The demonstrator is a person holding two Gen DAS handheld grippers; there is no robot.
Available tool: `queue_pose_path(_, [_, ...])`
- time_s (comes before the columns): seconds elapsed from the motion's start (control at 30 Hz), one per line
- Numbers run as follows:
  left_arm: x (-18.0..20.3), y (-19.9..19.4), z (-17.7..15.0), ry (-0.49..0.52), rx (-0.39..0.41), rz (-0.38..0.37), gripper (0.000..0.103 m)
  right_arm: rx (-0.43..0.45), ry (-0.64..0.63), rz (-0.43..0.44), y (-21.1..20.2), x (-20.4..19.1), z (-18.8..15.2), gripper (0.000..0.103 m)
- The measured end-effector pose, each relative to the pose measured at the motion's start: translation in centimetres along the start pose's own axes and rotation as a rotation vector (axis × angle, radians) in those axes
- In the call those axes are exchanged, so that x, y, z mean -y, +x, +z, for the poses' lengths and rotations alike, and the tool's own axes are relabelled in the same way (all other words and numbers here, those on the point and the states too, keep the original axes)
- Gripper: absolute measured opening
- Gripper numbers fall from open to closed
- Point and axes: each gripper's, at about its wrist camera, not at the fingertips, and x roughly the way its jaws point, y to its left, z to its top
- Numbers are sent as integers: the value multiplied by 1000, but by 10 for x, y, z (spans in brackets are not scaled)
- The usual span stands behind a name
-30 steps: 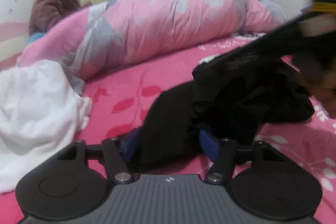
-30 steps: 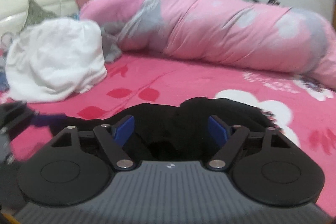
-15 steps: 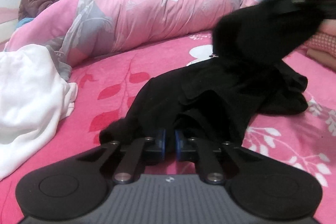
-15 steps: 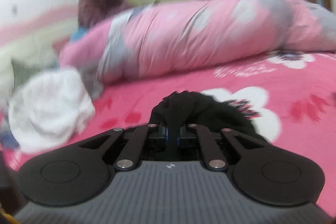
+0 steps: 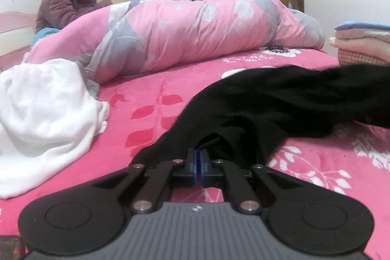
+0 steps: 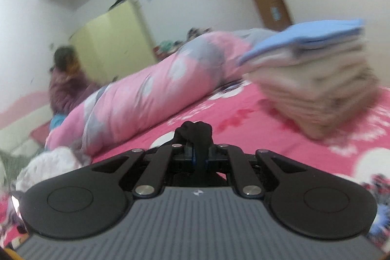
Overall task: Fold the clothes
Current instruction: 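Grasp the black T-shirt edge with the left gripper while the right gripper grasps another edge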
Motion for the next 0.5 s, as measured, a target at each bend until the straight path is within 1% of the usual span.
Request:
queue_pose_path(0.1, [-3,-11,0,-7,-1,20,3,43,41,-32,-23,24,-4,4])
queue_pose_path(0.13, [-4,-15,0,-9,-2,27,3,53,55,-34,-28,30,-6,4])
queue_pose_path(0.17, [-5,-18,0,-11,-3,33,3,60,74,-11,-32,35,-8,4])
queue_pose_path(0.23, [-5,-23,0,-8,-3,43,3,68,102,66,-40,43,-12,4])
queue_pose_path(0.37, [-11,-36,3,-24,24,90,3,113,60,235,-57,42,-12,4])
queue_pose_path(0.47, [-26,-51,7,-79,49,147,3,99,24,360,-62,38,-9,4])
queue_pose_path(0.5, [-32,-56,8,-95,57,169,3,76,6,396,-61,36,-10,5])
